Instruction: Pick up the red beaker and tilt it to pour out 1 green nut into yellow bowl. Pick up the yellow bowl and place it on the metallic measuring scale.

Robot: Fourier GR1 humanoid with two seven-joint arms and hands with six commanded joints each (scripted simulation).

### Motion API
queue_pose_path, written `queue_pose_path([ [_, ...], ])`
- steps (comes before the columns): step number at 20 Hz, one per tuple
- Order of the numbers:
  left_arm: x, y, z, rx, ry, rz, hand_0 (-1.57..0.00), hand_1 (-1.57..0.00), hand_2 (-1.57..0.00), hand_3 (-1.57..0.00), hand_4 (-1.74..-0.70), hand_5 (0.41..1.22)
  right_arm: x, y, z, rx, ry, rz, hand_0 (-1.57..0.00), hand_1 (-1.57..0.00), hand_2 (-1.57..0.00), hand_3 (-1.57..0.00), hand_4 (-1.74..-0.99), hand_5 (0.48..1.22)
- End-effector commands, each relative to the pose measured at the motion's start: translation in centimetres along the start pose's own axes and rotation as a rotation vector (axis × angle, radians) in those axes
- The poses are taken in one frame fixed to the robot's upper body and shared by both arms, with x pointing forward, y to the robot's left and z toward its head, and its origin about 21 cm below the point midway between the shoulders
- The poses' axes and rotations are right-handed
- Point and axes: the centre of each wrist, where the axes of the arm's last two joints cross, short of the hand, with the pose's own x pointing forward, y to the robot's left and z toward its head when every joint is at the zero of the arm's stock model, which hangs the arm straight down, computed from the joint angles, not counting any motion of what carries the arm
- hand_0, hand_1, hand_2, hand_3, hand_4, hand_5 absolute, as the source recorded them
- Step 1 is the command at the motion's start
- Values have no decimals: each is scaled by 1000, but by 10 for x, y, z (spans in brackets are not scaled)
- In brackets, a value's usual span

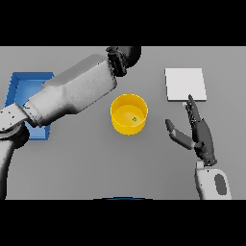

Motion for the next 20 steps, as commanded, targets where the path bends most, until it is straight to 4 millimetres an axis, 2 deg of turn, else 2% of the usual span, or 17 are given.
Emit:
queue_pose_path([
  [1,-23,7,3,20,64,0,-1571,-1330,-1315,-1359,-1664,1196,-1,2,0,1,7,-10,1,1,1,1,-1224,615],
  [2,-44,10,7,36,100,12,-1571,-1378,-1366,-1212,-1679,1201,-2,3,0,5,11,-10,1,1,1,1,-1231,620],
  [4,-82,20,15,56,174,51,-1571,-1447,-1440,-1341,-1596,1208,1,-4,-3,10,4,-8,1,1,1,1,-1246,631],
  [6,-128,14,28,33,300,174,-1571,-1492,-1487,-1424,-1553,1213,1,0,-2,19,0,-10,1,1,1,1,-1266,639],
  [7,-137,16,31,33,317,218,-1571,-1508,-1504,-1453,-1537,1214,1,1,-1,25,-7,-13,1,1,1,1,-1274,642],
  [8,-159,4,38,16,367,336,-1571,-1520,-1517,-1477,-1578,1216,3,2,-2,29,-7,-6,1,1,1,1,-1281,644],
  [9,-181,-22,49,-17,447,511,-1571,-1530,-1528,-1445,-1611,1217,4,0,-4,25,0,2,1,1,1,1,-1292,645],
  [11,-207,-63,66,-15,526,781,-1571,-1545,-1544,-1453,-1658,1218,4,-2,-6,45,-15,8,1,1,1,1,-1306,651],
  [13,-213,-101,77,-18,600,965,-1571,-1554,-1553,-1418,-1688,1219,2,-2,-9,42,-9,26,1,1,1,1,-1312,653],
  [16,-216,-142,91,26,695,1157,-1571,-1563,-1562,-1403,-1714,1220,3,-2,-12,48,-36,41,1,1,1,1,-1301,652],
  [17,-214,-158,95,20,761,1233,-1571,-1564,-1564,-1437,-1719,1220,2,-3,-13,51,-21,42,1,1,1,1,-1298,651],
  [19,-199,-188,97,-14,851,1316,-1571,-1567,-1566,-1406,-1727,1221,2,3,-9,57,-36,31,1,1,1,1,-1286,649],
  [20,-196,-198,100,-24,890,1347,-1571,-1568,-1567,-1406,-1730,1221,2,6,-11,56,-13,19,1,1,1,1,-1276,651],
])
